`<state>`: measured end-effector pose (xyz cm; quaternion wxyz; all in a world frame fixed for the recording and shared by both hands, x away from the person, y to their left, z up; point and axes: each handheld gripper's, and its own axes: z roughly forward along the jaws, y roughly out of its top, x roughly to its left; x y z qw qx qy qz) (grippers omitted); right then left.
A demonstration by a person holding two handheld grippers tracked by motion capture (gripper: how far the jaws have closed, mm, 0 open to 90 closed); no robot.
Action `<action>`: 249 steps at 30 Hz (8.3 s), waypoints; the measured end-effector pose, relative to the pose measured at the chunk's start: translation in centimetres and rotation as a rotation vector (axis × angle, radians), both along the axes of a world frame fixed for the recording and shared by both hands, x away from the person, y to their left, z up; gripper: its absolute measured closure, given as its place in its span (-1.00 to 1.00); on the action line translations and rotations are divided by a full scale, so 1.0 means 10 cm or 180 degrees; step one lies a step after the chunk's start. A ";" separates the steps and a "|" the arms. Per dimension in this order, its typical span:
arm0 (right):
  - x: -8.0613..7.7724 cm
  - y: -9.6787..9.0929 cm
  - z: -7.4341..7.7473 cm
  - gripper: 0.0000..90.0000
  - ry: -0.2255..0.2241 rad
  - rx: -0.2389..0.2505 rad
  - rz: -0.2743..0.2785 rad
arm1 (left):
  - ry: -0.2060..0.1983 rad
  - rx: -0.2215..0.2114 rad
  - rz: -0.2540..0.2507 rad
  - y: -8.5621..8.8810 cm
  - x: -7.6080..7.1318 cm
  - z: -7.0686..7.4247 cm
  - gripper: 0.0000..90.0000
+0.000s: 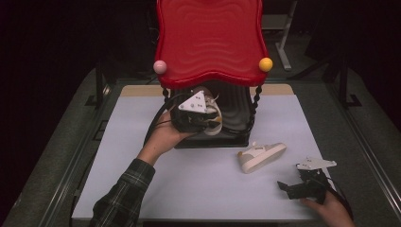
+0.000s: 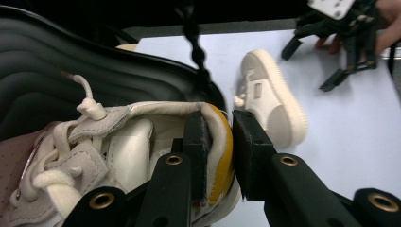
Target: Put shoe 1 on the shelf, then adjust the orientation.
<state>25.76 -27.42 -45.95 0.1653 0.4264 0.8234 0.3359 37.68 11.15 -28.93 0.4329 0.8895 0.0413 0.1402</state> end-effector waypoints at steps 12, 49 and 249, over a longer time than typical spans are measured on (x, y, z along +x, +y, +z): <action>0.00 0.00 0.00 -0.99 0.0000 -0.0001 0.0001 | -0.0106 0.0120 0.0063 0.02 0.11 -0.13 0.69; 0.13 0.16 0.51 0.99 0.0155 0.0393 0.0298 | 0.0539 -0.0543 0.0647 0.43 -0.37 -0.07 1.00; 0.04 -0.32 0.23 0.99 0.0466 0.0381 0.0110 | 0.0804 0.0093 0.1567 1.75 -0.85 -1.63 -0.71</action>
